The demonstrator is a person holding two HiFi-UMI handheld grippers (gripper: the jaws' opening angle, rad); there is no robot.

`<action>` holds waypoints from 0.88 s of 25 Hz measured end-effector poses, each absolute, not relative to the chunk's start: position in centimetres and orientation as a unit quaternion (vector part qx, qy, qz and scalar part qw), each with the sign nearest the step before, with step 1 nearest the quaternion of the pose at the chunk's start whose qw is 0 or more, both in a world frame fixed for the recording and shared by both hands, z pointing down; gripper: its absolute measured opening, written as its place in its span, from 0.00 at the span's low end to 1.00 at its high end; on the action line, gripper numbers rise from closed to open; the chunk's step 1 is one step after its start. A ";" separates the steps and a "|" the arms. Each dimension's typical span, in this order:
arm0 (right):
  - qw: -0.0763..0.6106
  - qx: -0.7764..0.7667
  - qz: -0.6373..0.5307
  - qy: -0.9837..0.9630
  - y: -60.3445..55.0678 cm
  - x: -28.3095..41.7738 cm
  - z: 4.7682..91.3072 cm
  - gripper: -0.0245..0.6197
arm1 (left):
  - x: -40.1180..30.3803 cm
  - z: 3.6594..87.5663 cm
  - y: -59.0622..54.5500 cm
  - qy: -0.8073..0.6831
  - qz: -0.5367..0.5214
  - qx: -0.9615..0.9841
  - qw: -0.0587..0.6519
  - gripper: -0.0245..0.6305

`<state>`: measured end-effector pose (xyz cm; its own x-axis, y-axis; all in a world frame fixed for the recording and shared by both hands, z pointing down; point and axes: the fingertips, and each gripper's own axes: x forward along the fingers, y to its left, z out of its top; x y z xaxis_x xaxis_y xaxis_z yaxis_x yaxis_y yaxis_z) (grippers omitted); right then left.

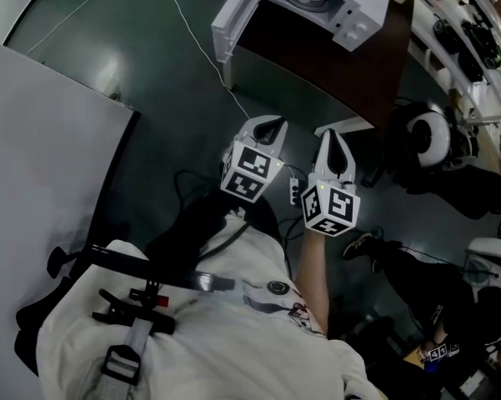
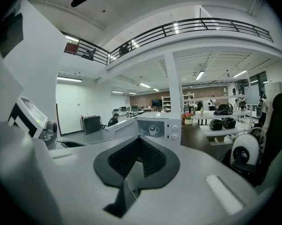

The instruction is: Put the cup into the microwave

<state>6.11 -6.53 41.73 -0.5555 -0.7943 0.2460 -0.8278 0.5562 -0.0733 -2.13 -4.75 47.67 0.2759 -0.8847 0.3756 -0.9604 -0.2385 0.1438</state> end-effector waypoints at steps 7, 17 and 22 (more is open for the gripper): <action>0.095 0.464 0.077 -0.878 -0.4 3.8 41.4 0.04 | -4.9 48.4 1.3 -0.594 0.109 0.777 0.180 0.04; 0.098 0.480 0.089 -0.867 7.8 4.4 41.8 0.04 | -5.3 49.3 9.5 -0.583 0.118 0.782 0.186 0.04; 0.088 0.482 0.087 -0.867 10.1 5.8 41.0 0.04 | -3.8 48.8 11.4 -0.581 0.121 0.786 0.175 0.04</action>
